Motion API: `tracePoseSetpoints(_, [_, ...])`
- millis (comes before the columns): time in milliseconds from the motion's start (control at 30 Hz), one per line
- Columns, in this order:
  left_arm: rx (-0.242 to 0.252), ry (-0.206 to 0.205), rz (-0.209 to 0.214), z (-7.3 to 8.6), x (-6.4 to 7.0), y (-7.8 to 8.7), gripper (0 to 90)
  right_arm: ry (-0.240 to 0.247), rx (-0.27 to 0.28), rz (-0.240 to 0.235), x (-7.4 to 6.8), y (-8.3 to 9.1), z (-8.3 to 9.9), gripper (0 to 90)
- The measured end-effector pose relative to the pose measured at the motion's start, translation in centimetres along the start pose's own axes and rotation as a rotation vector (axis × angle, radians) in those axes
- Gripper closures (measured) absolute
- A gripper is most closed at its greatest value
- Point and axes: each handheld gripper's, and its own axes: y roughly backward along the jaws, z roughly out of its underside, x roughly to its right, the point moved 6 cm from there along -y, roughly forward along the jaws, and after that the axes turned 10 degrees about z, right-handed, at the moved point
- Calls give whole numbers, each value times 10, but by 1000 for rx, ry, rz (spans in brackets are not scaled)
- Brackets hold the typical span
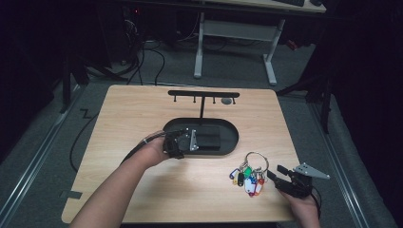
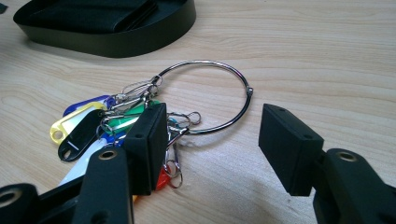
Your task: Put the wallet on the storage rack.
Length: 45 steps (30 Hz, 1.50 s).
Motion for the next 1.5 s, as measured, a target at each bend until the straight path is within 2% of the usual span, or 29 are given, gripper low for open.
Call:
tracePoseSetpoints(133, [57, 72, 11, 6, 13, 5, 561, 9, -2, -3, -1, -1, 0, 426])
tracePoseSetpoints(300, [136, 163, 56, 16, 31, 7, 555, 11, -4, -6, -2, -2, 0, 426])
tracePoseSetpoints(433, [167, 206, 71, 28, 44, 4, 546, 11, -8, -8, -2, -2, 0, 426])
tracePoseSetpoints(633, [224, 303, 110, 45, 63, -2, 538, 11, -10, -9, -3, -2, 0, 427])
tracePoseSetpoints(733, [291, 375, 134, 53, 76, 0, 519, 11, -10, -10, -3, -2, 0, 427])
tracePoseSetpoints(800, [317, 408, 134, 58, 83, 4, 510, 13, -7, -10, -2, -2, 0, 427])
tracePoseSetpoints(833, [336, 430, 122, 61, 88, 7, 506, 13, -7, -10, -2, -2, 0, 427])
tracePoseSetpoints(933, [343, 469, 53, 75, 102, 10, 496, 10, -5, -9, -1, -1, 0, 428])
tracePoseSetpoints(1000, [380, 504, 40, 85, 114, 12, 482, 11, -5, -8, 0, -1, 0, 431])
tracePoseSetpoints(1067, [393, 536, 59, 92, 119, 17, 498, 12, -5, -8, 0, -1, 0, 437])
tracePoseSetpoints(1133, [429, 553, 44, 97, 117, 26, 489, 8, -7, -7, 0, -2, 0, 443])
tracePoseSetpoints(1167, [448, 588, 64, 101, 116, 27, 488, 7, -8, -8, -1, -2, 0, 446])
tracePoseSetpoints(1233, [480, 633, 106, 104, 116, 26, 484, 5, -13, -11, -2, -3, 0, 458])
tracePoseSetpoints(1267, [482, 639, 122, 105, 116, 25, 480, 6, -17, -10, -3, -3, 0, 464])
tracePoseSetpoints(1367, [475, 617, 125, 103, 117, 22, 471, 18, -30, -6, -5, -4, 0, 470])
tracePoseSetpoints(1433, [490, 612, 149, 99, 120, 22, 468, 41, -39, 12, -7, -3, -2, 463])
tracePoseSetpoints(1500, [485, 583, 154, 95, 124, 21, 464, 58, -53, 27, -8, -2, -6, 462])
